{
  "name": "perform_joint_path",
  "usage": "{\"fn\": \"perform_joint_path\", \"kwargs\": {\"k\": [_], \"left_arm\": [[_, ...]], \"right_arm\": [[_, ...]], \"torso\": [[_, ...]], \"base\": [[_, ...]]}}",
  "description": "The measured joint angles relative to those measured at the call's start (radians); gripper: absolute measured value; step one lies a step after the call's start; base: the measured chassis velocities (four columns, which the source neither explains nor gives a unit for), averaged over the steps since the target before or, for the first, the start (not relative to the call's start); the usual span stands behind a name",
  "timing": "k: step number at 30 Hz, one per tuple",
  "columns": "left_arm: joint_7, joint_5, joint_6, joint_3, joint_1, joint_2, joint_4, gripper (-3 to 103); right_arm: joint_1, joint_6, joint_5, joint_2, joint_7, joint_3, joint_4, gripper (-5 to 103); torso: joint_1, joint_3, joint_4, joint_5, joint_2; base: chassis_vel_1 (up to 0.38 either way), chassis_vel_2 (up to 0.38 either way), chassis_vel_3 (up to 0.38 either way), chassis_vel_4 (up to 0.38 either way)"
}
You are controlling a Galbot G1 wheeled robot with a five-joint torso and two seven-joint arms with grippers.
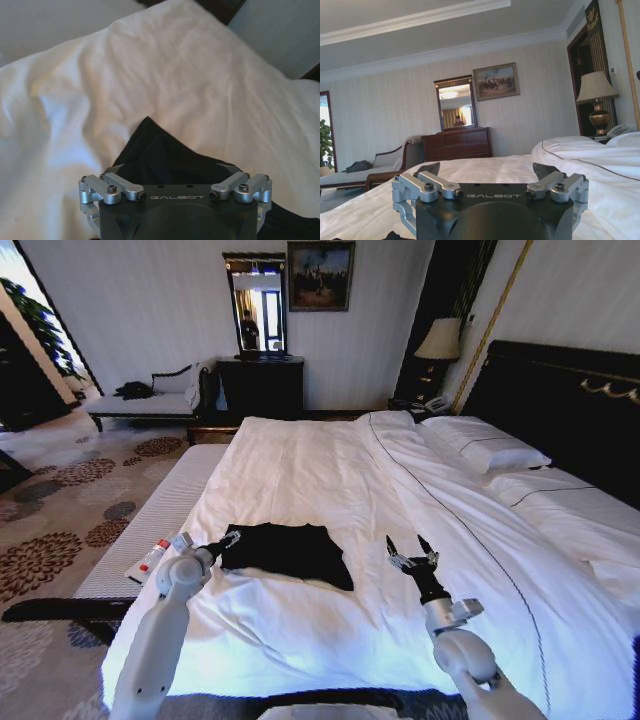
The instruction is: Fold the clothes on the bed.
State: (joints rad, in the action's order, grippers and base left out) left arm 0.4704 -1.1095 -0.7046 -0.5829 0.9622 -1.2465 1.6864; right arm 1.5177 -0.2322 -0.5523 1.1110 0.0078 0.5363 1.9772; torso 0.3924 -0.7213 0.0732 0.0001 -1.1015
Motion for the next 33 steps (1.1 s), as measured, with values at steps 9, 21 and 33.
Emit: {"fn": "perform_joint_path", "kwargs": {"k": [9, 21, 33], "left_arm": [[0.072, -0.013, -0.033, 0.043, -0.129, -0.025, -0.111, 100], [0.145, -0.031, -0.034, 0.096, -0.287, -0.002, -0.227, 101], [0.164, -0.012, -0.032, 0.123, -0.288, -0.021, -0.306, 99]], "right_arm": [[-0.016, -0.003, 0.001, -0.001, 0.003, -0.014, -0.011, 100], [-0.008, -0.017, 0.001, -0.003, 0.003, -0.005, -0.011, 100], [-0.015, -0.018, 0.002, -0.002, 0.012, -0.008, -0.02, 100]], "torso": [[0.0, 0.0, 0.0002, -0.0002, 0.0], [0.0, 0.0, 0.0002, 0.0, 0.0], [0.0, 0.0, 0.0001, -0.0001, 0.0]], "base": [[0.0, 0.0, 0.0, 0.0], [0.0, 0.0, 0.0, 0.0], [0.0, 0.0, 0.0, 0.0]]}}
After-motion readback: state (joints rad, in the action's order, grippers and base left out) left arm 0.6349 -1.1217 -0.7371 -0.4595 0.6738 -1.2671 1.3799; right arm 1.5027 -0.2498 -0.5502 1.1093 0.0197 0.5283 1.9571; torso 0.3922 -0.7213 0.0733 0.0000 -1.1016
